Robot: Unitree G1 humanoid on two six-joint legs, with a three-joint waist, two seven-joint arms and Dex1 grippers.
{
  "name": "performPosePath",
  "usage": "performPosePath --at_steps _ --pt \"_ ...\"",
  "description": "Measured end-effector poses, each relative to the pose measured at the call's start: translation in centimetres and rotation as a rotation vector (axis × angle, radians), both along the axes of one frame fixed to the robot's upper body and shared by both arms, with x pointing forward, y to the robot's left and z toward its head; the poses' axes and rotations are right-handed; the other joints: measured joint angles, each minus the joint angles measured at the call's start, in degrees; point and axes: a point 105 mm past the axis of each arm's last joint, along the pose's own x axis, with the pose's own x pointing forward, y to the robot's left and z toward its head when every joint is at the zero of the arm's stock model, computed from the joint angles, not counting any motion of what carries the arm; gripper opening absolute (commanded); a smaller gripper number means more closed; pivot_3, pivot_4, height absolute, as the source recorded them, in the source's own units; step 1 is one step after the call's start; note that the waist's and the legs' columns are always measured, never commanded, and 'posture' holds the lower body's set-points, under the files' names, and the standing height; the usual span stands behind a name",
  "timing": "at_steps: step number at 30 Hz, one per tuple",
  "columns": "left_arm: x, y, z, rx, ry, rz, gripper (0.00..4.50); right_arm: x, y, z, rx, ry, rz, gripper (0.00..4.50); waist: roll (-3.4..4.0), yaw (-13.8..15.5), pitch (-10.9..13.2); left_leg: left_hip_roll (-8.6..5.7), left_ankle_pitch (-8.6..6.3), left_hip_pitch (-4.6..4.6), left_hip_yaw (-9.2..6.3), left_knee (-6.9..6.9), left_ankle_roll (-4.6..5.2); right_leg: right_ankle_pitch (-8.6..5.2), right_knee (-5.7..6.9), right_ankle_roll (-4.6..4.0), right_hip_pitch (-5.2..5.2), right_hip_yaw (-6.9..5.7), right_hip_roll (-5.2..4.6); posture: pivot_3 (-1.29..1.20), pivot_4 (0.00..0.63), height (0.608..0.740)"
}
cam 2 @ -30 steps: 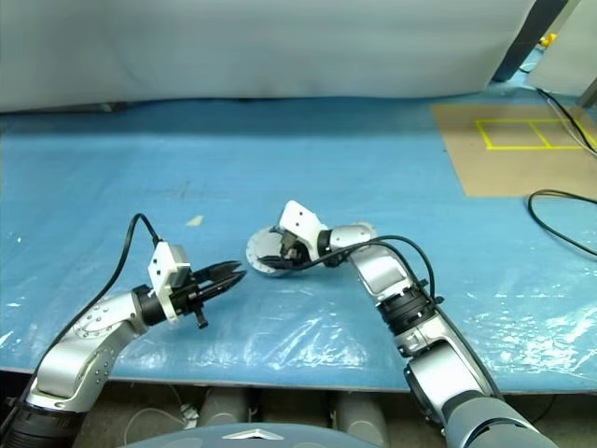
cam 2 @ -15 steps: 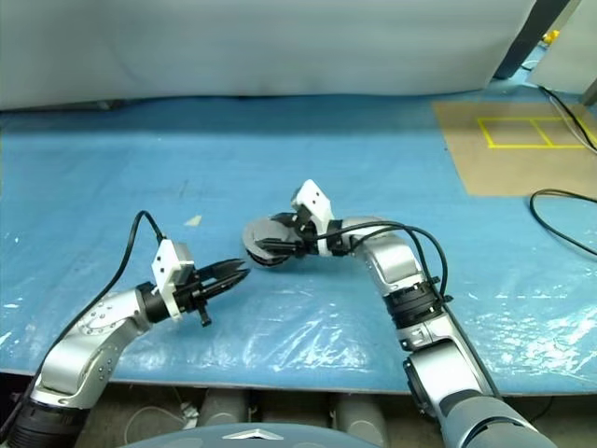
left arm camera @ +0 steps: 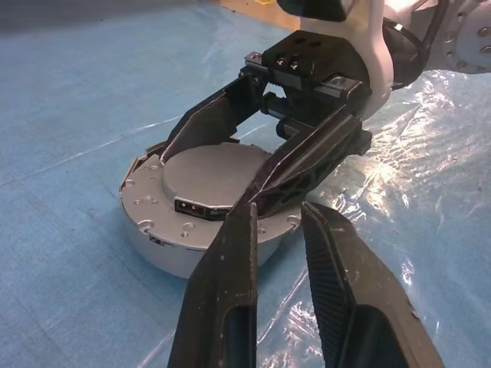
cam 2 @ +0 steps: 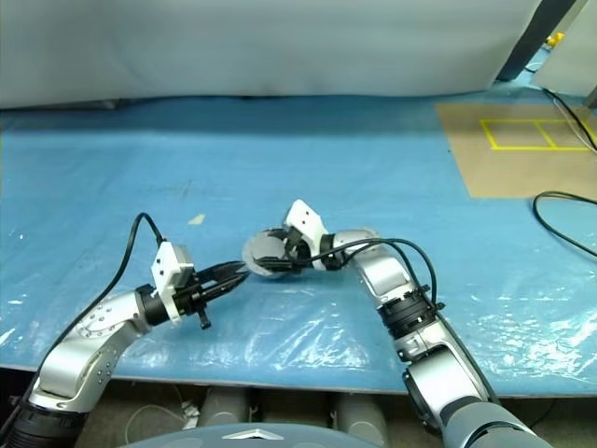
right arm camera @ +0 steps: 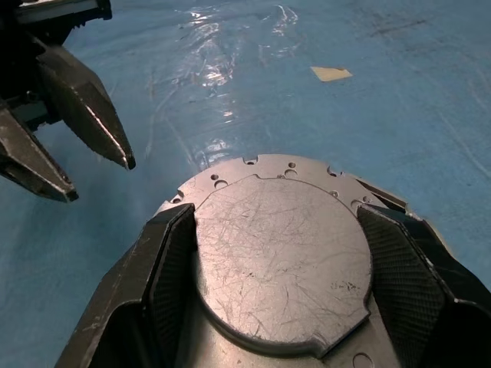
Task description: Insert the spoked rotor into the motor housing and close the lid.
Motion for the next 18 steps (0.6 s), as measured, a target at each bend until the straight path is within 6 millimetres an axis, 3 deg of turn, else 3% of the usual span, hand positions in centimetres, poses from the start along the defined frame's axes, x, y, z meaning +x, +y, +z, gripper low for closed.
performPosePath --at_steps 10,18 --pt "0.0 -0.1 0.1 0.000 -0.004 -0.002 0.96 0.4 -1.2 1.0 0.065 0.061 -0.031 2.99 0.00 0.3 0.0 0.00 0.01 -0.01 -0.01 0.06 0.01 0.00 -0.01 0.00 0.06 -0.01 -0.02 0.00 0.150 0.740" --pt "0.2 -0.2 0.4 -0.004 -0.015 -0.006 0.96 0.0 -1.3 1.5 0.022 -0.039 0.012 2.99 0.00 0.0 0.0 0.02 0.01 -0.17 -0.01 0.00 0.00 0.00 0.00 0.01 -0.16 -0.02 0.03 0.00 0.150 0.740"
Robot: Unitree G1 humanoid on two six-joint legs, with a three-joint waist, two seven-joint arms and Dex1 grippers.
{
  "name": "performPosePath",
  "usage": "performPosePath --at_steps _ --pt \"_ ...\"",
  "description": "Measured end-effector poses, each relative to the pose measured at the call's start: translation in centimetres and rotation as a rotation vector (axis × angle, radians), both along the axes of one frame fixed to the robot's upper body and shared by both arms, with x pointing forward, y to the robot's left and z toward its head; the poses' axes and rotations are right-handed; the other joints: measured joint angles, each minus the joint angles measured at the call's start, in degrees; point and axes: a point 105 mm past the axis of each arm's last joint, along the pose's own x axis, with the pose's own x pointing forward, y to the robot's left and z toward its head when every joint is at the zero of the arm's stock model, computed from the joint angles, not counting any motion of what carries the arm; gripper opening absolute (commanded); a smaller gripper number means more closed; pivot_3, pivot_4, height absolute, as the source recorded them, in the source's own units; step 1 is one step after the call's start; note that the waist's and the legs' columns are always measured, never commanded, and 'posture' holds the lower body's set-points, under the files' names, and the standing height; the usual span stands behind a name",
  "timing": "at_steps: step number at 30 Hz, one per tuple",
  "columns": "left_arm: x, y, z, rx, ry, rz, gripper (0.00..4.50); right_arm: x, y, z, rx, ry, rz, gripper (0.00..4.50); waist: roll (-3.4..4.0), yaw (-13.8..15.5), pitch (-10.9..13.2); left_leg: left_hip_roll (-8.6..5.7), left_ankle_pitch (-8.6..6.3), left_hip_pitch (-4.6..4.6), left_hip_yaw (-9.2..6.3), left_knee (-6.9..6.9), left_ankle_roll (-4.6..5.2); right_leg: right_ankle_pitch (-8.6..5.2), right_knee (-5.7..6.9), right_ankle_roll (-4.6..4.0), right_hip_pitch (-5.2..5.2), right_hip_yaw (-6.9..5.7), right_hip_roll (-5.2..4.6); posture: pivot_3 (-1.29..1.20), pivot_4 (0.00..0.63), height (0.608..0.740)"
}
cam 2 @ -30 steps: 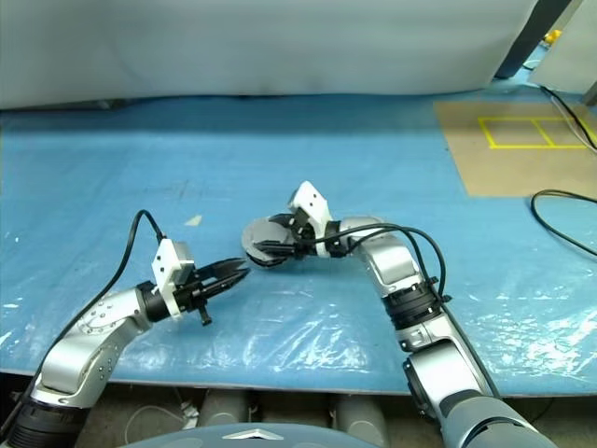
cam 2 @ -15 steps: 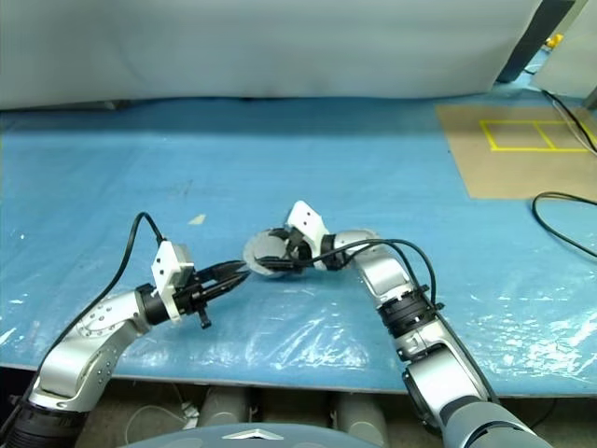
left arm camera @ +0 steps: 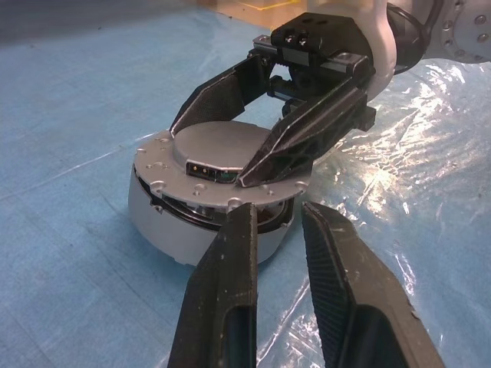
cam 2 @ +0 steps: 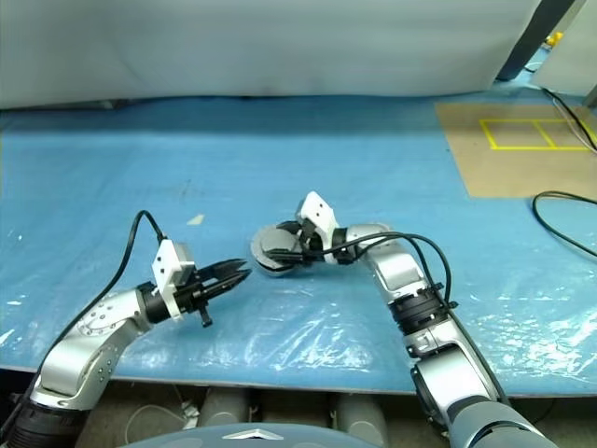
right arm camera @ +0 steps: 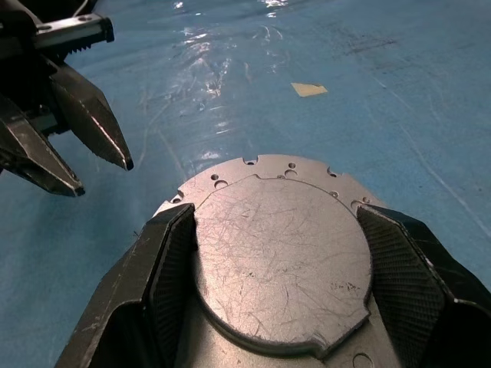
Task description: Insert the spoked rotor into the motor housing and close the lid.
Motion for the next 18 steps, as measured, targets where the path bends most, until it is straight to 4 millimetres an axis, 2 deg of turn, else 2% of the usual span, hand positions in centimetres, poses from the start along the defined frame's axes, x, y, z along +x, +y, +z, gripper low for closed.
performPosePath --at_steps 7,18 --pt "0.0 0.0 0.0 -0.001 0.002 0.002 0.96 0.0 0.3 -0.5 -0.017 -0.032 -0.012 2.99 0.00 0.0 0.0 0.00 0.00 0.00 0.00 0.01 0.00 0.00 0.00 -0.01 0.01 0.00 -0.01 0.00 0.150 0.740" --pt "-0.1 -0.4 -0.2 -0.006 0.008 -0.009 0.96 1.0 -0.3 -1.5 -0.042 -0.121 -0.053 2.99 0.00 0.1 0.0 -0.01 0.00 0.12 0.01 0.06 0.01 0.00 0.01 -0.01 0.16 0.00 -0.03 0.00 0.150 0.740"
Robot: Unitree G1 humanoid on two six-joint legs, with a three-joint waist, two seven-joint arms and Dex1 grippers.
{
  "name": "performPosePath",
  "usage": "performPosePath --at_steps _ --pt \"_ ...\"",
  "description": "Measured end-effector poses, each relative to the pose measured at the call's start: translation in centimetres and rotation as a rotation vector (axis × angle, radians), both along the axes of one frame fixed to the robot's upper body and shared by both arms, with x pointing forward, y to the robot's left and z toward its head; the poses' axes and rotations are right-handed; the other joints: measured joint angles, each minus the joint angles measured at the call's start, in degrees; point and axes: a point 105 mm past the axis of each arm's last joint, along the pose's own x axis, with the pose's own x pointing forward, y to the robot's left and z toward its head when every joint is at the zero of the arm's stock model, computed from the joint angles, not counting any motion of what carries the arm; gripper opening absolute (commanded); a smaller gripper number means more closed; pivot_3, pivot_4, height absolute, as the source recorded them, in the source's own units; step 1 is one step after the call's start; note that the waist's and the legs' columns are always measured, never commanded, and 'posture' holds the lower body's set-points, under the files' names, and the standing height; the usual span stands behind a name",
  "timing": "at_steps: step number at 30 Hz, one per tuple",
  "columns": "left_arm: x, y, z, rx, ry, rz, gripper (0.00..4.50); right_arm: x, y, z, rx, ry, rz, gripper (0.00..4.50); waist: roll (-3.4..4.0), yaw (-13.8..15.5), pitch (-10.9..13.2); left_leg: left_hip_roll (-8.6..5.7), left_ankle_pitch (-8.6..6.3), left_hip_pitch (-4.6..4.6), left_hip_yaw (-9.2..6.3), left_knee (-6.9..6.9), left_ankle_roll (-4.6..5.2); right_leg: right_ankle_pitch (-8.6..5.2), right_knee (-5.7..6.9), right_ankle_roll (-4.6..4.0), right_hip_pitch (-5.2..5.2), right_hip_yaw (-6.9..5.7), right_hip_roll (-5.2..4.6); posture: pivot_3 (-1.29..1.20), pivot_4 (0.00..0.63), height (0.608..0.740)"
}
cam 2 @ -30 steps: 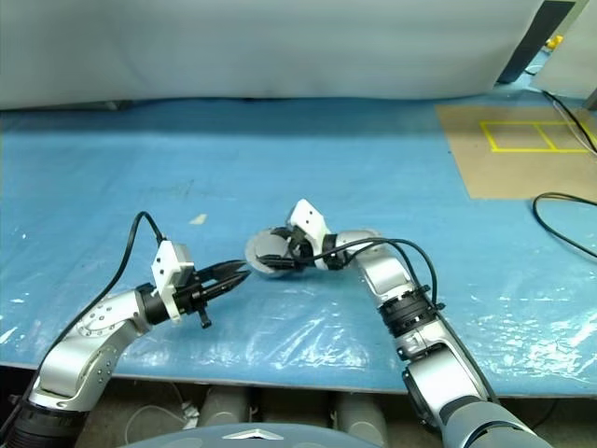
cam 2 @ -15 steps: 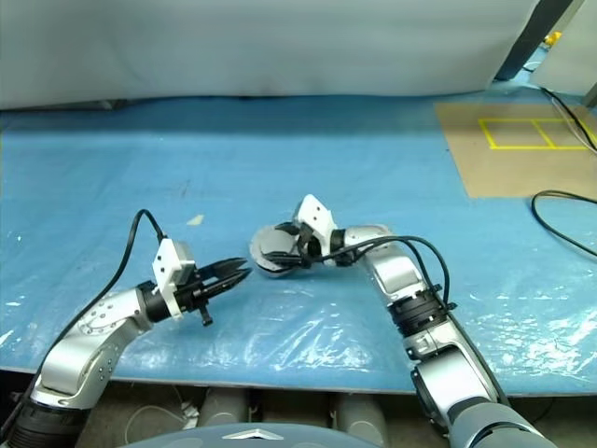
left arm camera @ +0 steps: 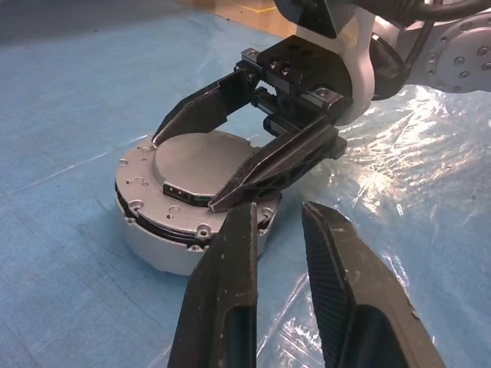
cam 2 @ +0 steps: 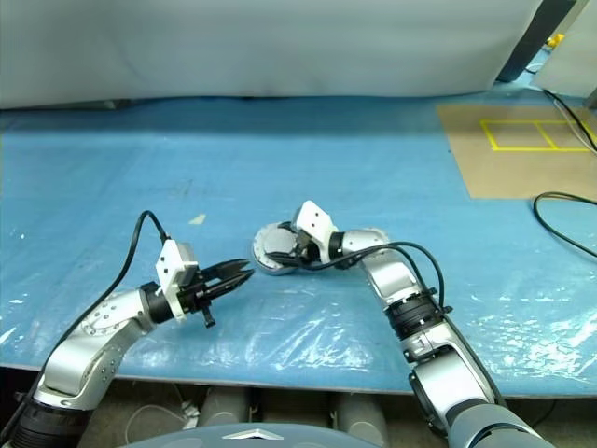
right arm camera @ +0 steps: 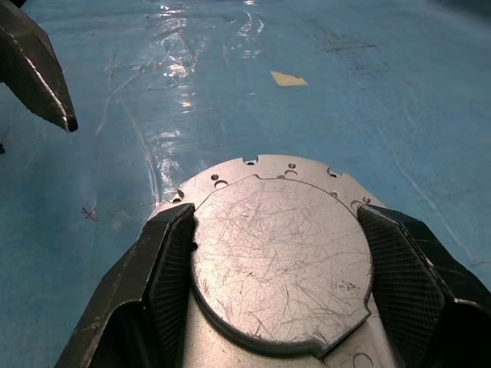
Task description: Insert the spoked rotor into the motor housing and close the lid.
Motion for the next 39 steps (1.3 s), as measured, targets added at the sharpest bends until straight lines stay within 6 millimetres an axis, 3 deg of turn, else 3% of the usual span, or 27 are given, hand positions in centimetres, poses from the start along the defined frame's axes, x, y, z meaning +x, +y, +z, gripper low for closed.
performPosePath --at_steps 5,15,22,39 --pt "0.07 -0.05 0.08 0.000 -0.002 -0.002 0.96 0.06 -0.08 -0.15 -0.001 -0.002 -0.002 2.99 0.00 0.0 0.0 0.00 -0.01 0.24 0.00 0.01 0.01 0.00 -0.01 0.00 0.24 0.00 -0.01 0.00 0.150 0.740" --pt "0.10 -0.03 0.09 0.000 -0.003 0.001 0.96 -0.65 0.49 0.79 0.072 0.187 0.008 2.99 0.00 -0.1 0.0 0.01 0.00 -0.08 -0.01 -0.05 0.00 0.00 -0.02 0.00 -0.10 0.00 0.02 0.00 0.150 0.740" --pt "0.15 -0.06 0.12 -0.003 -0.004 0.005 0.96 -0.37 0.74 0.28 0.009 0.074 0.013 2.99 -0.01 -0.1 0.0 0.00 0.00 -0.04 0.00 -0.04 0.00 0.00 -0.01 0.00 -0.08 0.00 0.01 0.00 0.150 0.740" --pt "-0.07 0.46 -0.26 0.039 -0.006 -0.012 0.96 -0.42 0.49 -0.07 -0.012 0.018 0.031 2.99 -0.01 -0.2 0.0 0.01 0.00 0.10 0.00 0.00 0.00 0.00 0.00 0.00 0.07 0.01 0.00 0.00 0.150 0.740"
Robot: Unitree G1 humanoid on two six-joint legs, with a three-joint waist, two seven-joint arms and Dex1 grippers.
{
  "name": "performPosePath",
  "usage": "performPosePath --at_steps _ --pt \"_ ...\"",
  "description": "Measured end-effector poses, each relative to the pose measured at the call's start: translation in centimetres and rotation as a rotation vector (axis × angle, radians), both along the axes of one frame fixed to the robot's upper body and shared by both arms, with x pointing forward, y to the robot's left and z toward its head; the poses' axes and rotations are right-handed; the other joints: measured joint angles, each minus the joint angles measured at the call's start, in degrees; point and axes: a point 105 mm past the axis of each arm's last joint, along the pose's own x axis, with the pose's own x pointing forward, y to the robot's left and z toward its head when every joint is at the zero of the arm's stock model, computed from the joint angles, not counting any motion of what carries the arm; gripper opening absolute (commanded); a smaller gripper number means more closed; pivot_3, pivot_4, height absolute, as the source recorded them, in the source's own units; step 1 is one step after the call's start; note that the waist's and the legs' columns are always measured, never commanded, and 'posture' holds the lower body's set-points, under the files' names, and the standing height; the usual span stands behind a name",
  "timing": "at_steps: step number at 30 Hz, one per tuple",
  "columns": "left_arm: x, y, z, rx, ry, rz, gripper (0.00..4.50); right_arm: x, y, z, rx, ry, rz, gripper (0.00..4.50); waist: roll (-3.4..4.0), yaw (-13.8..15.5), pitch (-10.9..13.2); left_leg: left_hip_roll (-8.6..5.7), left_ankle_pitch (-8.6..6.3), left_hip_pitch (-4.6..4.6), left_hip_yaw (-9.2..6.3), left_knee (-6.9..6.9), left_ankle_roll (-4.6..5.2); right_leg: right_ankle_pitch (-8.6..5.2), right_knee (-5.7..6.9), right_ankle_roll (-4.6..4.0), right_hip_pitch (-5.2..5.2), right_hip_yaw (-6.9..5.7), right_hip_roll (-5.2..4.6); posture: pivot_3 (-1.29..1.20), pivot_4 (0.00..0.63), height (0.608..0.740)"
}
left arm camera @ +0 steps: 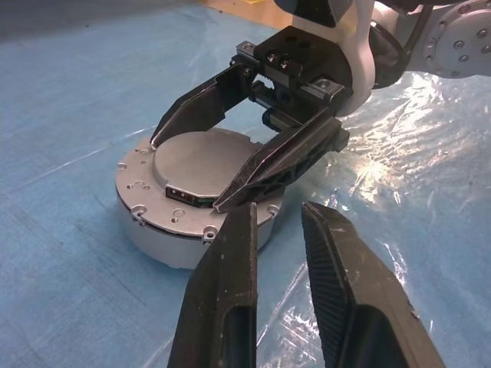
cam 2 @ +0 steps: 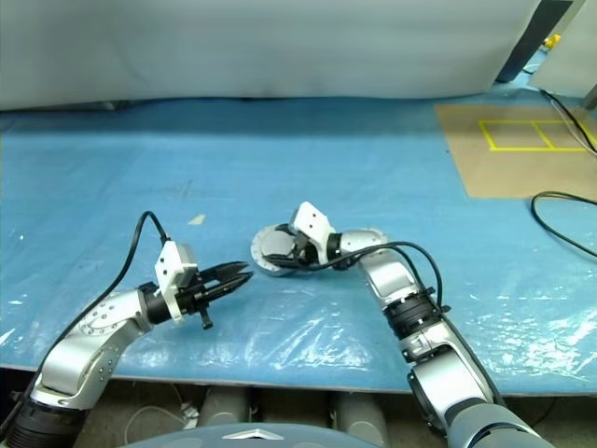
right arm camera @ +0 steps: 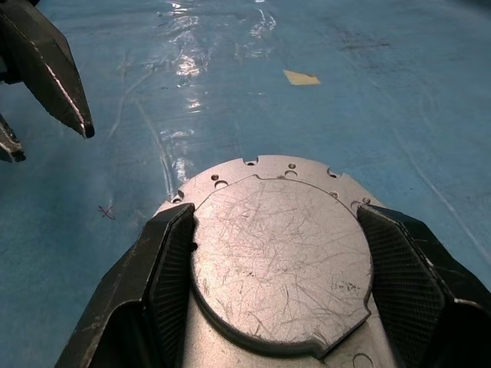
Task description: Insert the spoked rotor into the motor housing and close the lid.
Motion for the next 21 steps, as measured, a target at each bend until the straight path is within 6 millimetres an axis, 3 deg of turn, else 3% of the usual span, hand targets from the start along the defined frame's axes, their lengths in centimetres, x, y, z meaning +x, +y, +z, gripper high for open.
performPosePath --at_steps 13,21 --pt "-0.5 2.0 -1.3 0.033 0.022 0.066 0.96 0.0 -0.1 -0.3 -0.012 -0.008 0.013 2.99 -0.01 0.0 0.0 0.00 -0.02 0.30 0.01 -0.07 0.02 -0.01 -0.06 -0.01 0.27 0.01 -0.01 0.00 0.150 0.740" --pt "-0.3 2.3 -1.1 0.034 0.009 0.083 0.96 0.3 -0.2 -0.7 -0.022 0.006 0.004 2.99 -0.03 0.0 -0.1 -0.01 -0.12 0.54 0.02 -0.14 0.19 -0.02 -0.11 -0.01 0.46 0.02 -0.03 0.00 0.150 0.740"
